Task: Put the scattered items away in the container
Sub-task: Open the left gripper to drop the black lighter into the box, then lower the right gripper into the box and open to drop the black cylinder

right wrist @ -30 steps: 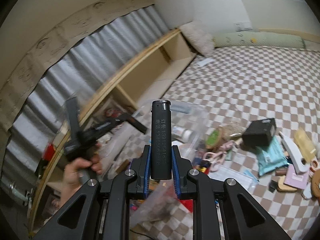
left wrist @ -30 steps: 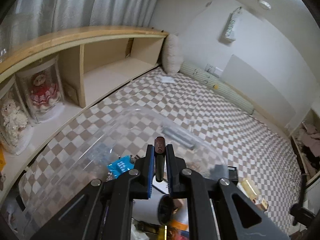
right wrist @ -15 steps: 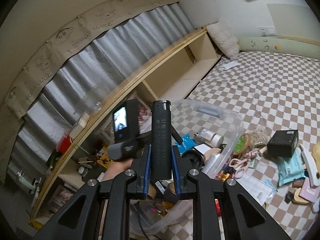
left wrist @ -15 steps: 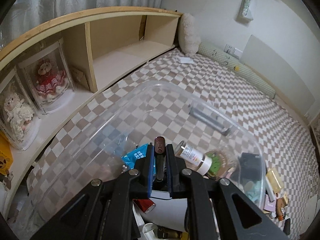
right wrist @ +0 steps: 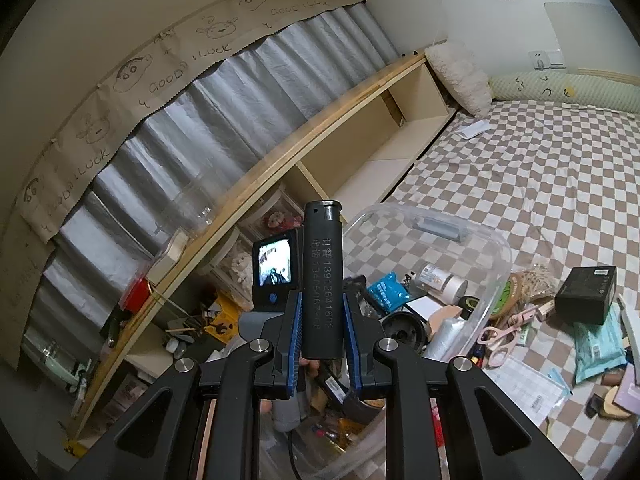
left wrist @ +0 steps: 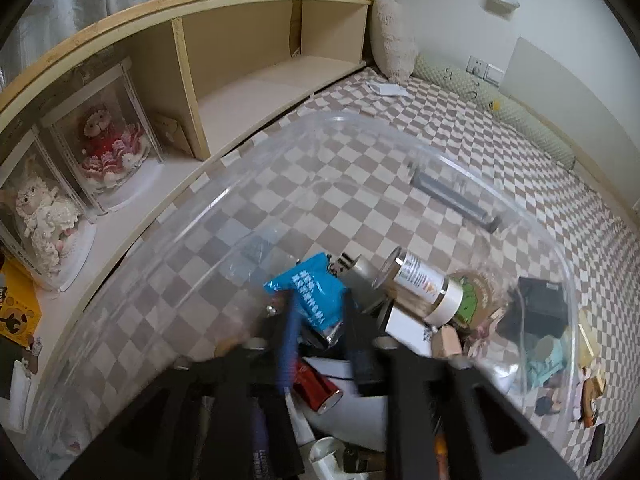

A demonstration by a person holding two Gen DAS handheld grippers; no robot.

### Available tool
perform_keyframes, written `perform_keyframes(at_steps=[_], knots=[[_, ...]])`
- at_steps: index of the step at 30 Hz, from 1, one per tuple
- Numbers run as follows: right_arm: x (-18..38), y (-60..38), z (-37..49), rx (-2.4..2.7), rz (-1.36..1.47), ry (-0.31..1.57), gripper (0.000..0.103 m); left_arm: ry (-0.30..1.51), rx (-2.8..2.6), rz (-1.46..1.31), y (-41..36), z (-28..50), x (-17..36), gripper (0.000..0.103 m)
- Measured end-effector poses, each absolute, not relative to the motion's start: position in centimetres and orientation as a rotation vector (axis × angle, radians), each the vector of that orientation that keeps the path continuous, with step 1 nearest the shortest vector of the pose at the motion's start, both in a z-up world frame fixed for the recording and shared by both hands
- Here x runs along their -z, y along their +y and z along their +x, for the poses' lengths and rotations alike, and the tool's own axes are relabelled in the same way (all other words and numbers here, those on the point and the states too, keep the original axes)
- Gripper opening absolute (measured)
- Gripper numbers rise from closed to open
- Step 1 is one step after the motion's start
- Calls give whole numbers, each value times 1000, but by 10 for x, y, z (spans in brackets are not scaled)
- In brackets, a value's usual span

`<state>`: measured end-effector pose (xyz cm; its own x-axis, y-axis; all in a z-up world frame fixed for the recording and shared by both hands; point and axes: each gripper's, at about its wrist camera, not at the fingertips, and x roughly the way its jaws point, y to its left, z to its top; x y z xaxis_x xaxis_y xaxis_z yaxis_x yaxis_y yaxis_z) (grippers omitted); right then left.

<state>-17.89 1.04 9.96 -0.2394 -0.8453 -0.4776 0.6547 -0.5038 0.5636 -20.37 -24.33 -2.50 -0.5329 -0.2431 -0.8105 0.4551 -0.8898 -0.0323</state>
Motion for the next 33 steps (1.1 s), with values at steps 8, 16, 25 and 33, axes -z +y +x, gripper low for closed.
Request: perform_keyframes(at_steps=[8,16,25,33], knots=[[-90,-1,-193,1899,957,-311,20,261,2446,1126,-231,-177,8,92],[-64,-18,-217,1913,1029,-316,20,291,2513,992,-228,-144,-21,100],[-23,-58,-235,1918,1132,-242,20,331,2577,844,-227,-111,-52,100],[4,-80,-244,1969,1177,-107,20,383,2640,817,-218,-95,-62,103]])
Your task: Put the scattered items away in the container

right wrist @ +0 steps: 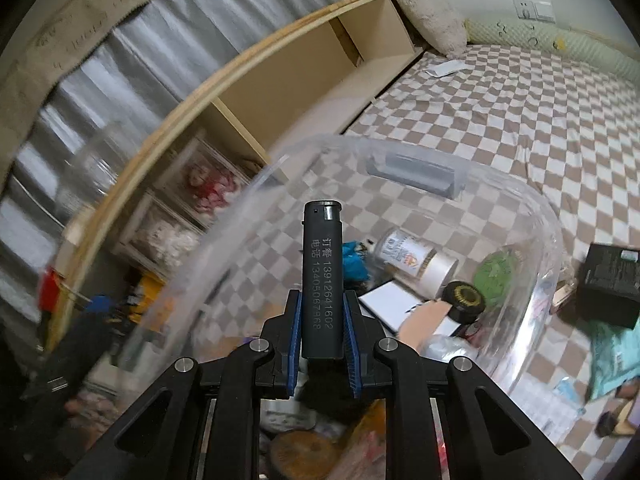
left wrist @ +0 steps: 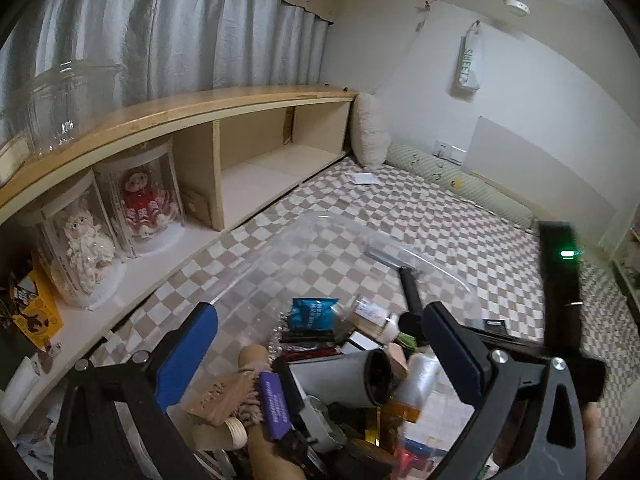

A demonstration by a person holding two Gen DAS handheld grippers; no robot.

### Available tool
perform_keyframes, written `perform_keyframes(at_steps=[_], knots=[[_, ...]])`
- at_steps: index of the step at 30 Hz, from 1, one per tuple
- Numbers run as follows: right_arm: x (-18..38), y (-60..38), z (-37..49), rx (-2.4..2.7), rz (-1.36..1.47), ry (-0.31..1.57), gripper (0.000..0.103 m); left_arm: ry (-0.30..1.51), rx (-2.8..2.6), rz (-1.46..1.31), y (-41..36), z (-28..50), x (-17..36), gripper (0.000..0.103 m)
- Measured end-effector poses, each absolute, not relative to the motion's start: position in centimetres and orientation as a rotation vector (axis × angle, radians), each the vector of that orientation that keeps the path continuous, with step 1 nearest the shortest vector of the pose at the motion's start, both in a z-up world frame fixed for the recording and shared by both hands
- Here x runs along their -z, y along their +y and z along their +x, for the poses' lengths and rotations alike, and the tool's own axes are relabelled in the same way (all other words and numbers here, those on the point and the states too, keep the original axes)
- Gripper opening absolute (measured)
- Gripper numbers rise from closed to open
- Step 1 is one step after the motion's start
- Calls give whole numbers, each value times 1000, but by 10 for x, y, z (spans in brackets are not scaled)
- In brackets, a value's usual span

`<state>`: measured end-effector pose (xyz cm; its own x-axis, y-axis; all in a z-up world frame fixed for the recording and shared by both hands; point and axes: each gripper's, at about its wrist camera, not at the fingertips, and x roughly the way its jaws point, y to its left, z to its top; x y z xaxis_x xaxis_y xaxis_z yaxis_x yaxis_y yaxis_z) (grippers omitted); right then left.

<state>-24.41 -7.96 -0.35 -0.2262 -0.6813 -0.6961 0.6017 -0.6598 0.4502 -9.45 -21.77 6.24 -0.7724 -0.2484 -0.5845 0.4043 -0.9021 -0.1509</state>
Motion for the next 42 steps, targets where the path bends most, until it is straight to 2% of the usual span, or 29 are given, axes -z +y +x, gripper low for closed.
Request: perform_keyframes(at_steps=[3,6,12,20,25,26,27,29,37,42], knots=[[7,-85,-245,2024,1157,-25,20,404,2638,843,-216,-92,-60,103],[11,-85,-250,2022,1171,-38,20,417,2634,877,-215,-92,-55,103],[15,-86,-252,2033,1179,-15,20,178,2596,849,-205,-94,-52,103],[10,-92,-249,2036,1171,5,20,213,2610,867,-209,-94,-50,103],[11,-90,-250,2025,1184,-37,21,164,2587,843,-206,-93,-52,103],[11,-89,-250,2026,1185,-44,32,162,2586,838,-206,-92,-52,103],[9,-88,-249,2044,1177,-43,65,163,2585,835,-207,-92,-52,103],[5,-85,-246,2105,1133,-40,100,170,2586,832,-208,-91,-53,103],[-11,-78,-240,2201,1025,33,103,197,2592,824,-210,-88,-55,103],[-14,-69,-235,2219,989,8,103,197,2607,814,-205,-85,-59,103]])
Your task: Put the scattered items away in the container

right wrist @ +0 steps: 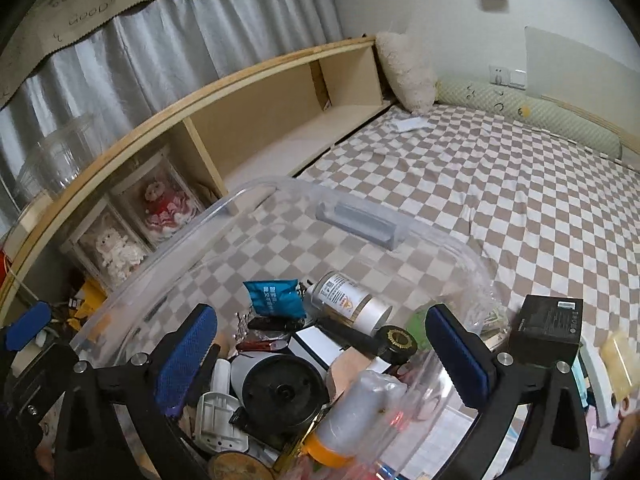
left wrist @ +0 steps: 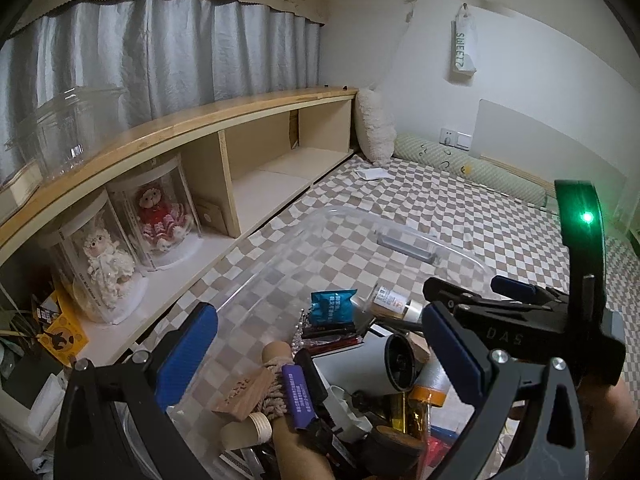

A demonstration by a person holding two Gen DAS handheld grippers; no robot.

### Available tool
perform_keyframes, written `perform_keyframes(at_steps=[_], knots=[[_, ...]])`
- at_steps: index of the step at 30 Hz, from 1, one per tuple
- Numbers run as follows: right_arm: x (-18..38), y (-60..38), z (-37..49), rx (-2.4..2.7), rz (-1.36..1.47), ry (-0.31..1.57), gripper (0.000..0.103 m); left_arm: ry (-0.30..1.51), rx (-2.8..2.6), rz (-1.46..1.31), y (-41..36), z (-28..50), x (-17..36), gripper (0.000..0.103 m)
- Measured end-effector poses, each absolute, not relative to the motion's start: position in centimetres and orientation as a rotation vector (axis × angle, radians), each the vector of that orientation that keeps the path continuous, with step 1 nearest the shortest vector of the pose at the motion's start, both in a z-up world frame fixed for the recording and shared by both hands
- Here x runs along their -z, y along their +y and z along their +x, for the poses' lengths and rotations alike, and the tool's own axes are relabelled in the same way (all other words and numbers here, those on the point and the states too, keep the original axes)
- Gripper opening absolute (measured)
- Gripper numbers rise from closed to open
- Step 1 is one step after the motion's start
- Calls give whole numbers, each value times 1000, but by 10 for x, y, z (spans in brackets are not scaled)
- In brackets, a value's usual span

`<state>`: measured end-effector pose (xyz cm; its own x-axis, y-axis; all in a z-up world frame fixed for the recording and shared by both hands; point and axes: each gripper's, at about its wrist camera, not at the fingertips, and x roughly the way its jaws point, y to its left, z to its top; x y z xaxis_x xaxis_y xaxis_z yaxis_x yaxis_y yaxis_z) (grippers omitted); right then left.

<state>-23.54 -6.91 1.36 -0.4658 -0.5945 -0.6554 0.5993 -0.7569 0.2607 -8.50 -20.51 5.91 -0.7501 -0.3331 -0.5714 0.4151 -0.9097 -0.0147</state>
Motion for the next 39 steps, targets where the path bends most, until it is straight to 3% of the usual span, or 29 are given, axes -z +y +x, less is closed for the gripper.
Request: perform_keyframes(at_steps=[18,39], knots=[[-66,11,-173,2396,789,73,103,174,2713,773,-178,-63,-75,103],[-63,99,-91,2536,711,149,103,140,2837,775,-137,-24,-75,103]])
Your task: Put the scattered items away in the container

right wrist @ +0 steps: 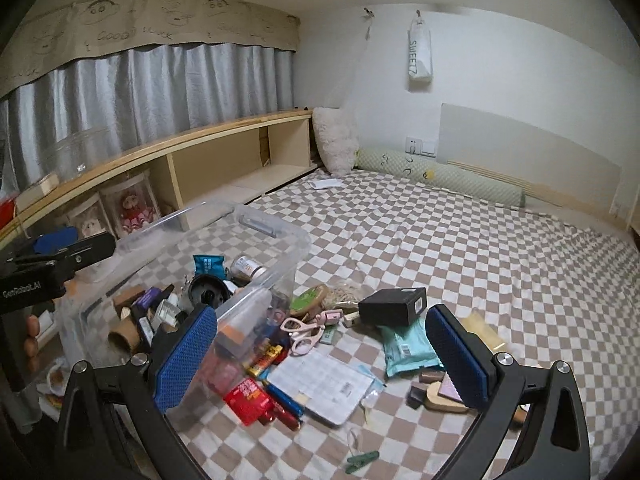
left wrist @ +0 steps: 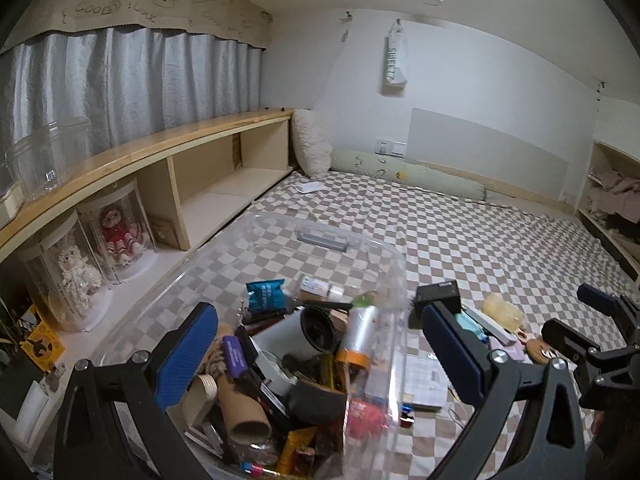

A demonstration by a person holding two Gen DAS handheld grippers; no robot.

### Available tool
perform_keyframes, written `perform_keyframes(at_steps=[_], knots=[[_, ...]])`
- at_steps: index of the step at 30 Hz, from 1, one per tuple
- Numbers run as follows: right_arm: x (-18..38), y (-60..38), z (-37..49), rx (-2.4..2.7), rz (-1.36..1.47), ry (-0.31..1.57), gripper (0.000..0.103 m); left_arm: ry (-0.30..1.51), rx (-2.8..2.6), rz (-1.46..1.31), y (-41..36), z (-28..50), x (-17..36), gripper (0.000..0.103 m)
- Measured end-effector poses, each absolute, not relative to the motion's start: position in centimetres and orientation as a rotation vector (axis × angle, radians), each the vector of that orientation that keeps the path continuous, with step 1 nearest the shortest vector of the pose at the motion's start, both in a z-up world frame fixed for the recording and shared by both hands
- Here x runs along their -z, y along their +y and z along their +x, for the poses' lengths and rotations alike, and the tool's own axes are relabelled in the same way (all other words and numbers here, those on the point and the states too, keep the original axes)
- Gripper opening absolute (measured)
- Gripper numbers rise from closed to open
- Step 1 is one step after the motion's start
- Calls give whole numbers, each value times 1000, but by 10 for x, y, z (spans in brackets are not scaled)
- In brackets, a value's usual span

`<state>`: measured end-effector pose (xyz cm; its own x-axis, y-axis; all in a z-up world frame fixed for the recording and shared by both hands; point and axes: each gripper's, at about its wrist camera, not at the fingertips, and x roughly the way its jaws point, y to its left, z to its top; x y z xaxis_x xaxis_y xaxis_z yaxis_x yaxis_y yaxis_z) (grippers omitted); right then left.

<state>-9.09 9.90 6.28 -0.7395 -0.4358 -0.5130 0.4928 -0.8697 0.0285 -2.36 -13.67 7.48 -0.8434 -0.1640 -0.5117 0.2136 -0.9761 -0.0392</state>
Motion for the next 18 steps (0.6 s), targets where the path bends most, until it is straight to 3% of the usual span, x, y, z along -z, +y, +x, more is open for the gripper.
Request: perform_keyframes(at_steps=[18], knots=[[-57,130,-39,2602,644,170,103,91,2888,797,-109,15,-53,103]])
